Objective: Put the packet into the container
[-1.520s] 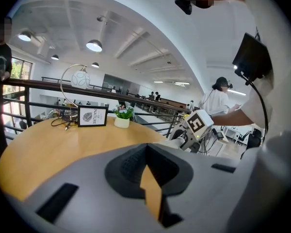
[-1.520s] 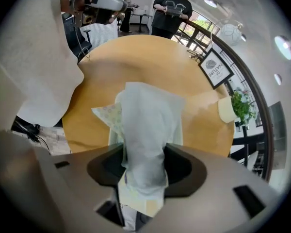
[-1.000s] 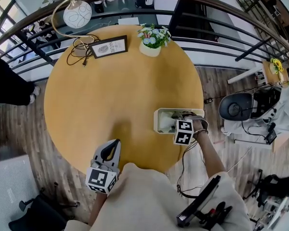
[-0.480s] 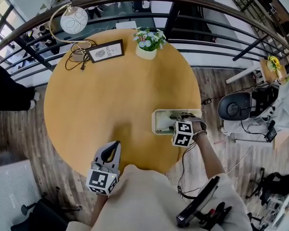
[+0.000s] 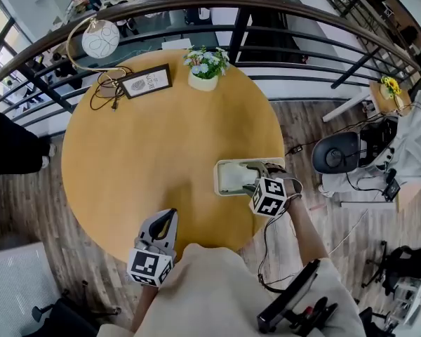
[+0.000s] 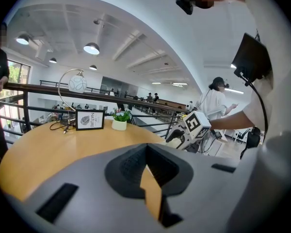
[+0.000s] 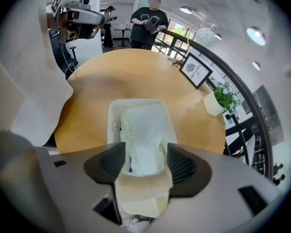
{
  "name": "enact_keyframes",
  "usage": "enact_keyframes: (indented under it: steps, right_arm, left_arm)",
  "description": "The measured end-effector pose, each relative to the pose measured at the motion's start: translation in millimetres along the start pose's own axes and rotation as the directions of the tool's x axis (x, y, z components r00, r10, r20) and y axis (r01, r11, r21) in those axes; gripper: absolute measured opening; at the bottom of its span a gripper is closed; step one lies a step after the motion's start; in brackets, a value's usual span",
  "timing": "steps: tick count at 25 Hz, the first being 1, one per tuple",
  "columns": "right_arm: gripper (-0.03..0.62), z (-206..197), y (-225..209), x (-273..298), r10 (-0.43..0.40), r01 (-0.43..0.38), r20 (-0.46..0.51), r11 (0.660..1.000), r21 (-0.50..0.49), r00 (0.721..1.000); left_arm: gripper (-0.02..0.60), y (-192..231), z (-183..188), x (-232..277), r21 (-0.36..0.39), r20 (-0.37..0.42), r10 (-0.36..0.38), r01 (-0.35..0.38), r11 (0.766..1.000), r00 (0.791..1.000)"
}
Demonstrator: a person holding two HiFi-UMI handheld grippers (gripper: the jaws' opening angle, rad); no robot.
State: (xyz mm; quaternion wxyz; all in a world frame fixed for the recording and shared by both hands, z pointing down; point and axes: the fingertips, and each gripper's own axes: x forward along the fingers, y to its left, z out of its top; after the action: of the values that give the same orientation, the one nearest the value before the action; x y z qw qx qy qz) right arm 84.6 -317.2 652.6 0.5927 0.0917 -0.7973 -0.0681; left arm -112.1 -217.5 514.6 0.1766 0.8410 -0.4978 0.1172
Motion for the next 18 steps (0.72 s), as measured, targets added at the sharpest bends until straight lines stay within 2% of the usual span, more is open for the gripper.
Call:
enact_keyframes:
  steps: [3,5,8,9,11,12,15,17,18]
  right_arm:
    - [0.271,5.3,2.0,-6.9,-0.029,0.026,0.062,0.998,0.054,0.998]
    - [0.227,13.5,-1.7,-17.5,-0.077,0.057,0.144,0.989,0.14,0.987]
    - [0.102,21.4,-11.6,-39.2,-0.227,0.14,0.259,0.939,0.315,0.939]
    - [0.024,21.3,-12.9,-46.0,-0.289,0.177,0.277,0.913,0.367,0.917]
    - [0.005,19.6,-6.2,-56.6,-0.385,0.217,0.296,0.855,0.471,0.874]
    - [0.005,18.9,0.8,-60.8,-0.414,0.207,0.309,0.822,0.53,0.856]
    - [0.005,15.3,23.0,-75.3,-0.478,0.087,0.371,0.697,0.712,0.796]
    - [0.005,11.1,35.1,-86.8,-0.515,-0.003,0.407,0.617,0.787,0.755]
    - [0.005,9.5,40.3,-91.7,-0.528,-0.039,0.421,0.59,0.807,0.738]
  left_arm:
    - [0.005,-2.8,1.2,-0.8,0.008,0.002,-0.003,0.003,1.0,1.0]
    - [0.005,-4.8,2.0,-1.4,0.013,0.002,-0.003,0.003,1.0,1.0]
    - [0.005,-10.2,5.1,-1.3,0.025,0.007,-0.009,0.008,1.0,1.0]
    - [0.005,-12.7,6.6,-0.8,0.027,0.011,-0.011,0.011,1.0,1.0]
    - [0.005,-19.4,9.1,1.1,0.035,0.017,-0.022,0.021,0.999,1.0]
    - [0.005,-23.8,10.3,2.7,0.041,0.018,-0.03,0.029,0.999,0.999]
    - [0.005,-40.7,14.2,8.8,0.069,0.021,-0.057,0.055,0.996,0.998]
    - [0.005,-54.4,14.4,13.1,0.088,0.022,-0.079,0.077,0.993,0.997]
    - [0.005,-61.1,13.6,15.5,0.097,0.02,-0.093,0.091,0.991,0.995]
